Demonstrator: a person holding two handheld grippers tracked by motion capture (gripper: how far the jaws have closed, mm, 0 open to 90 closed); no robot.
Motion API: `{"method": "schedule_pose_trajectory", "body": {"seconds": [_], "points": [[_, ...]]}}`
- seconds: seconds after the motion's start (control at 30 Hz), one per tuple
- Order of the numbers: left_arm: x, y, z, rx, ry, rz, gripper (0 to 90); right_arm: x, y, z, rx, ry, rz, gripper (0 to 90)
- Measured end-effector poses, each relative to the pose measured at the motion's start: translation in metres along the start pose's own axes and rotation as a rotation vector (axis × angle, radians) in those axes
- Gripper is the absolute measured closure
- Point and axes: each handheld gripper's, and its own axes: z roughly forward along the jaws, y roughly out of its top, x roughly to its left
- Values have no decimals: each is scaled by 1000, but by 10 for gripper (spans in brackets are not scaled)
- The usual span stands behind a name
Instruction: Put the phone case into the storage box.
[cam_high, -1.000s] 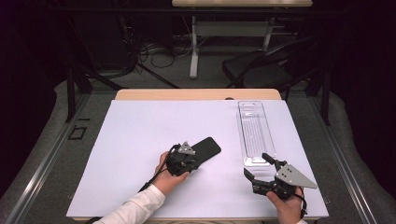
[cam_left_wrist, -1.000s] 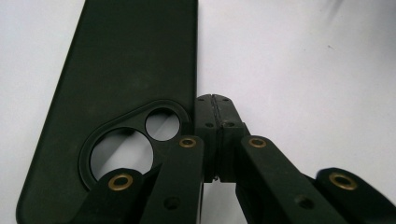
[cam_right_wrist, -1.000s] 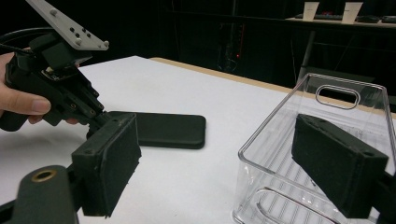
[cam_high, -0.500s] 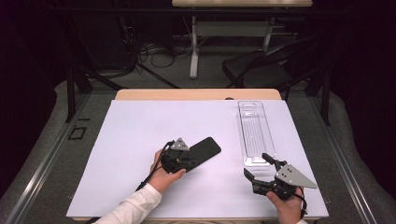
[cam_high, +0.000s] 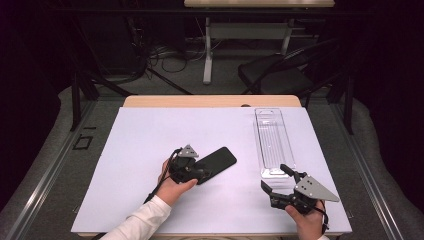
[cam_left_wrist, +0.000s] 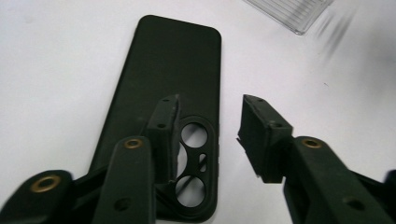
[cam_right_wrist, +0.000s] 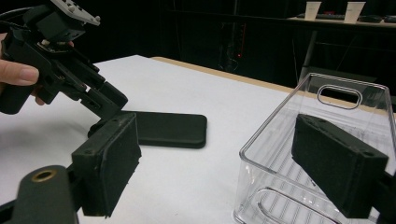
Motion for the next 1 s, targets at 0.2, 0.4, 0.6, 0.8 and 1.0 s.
{"method": "schedule_pose_trajectory", "body": {"seconds": [0.2, 0.4, 0.6, 0.8, 1.0], "points": [[2, 0, -1, -17, 22, -7, 468, 0, 0, 0, -2, 2, 2, 143], [3, 2, -3, -18, 34, 4, 458, 0, 0, 0, -2, 2, 2, 143], [4, 3, -6, -25, 47, 9, 458, 0, 0, 0, 0, 3, -1, 143], [6, 5, -11, -47, 51, 10, 424, 0, 0, 0, 0, 3, 0, 143], [11, 7, -15, -55, 35, -8, 415, 0, 0, 0, 1, 3, -2, 143]]}}
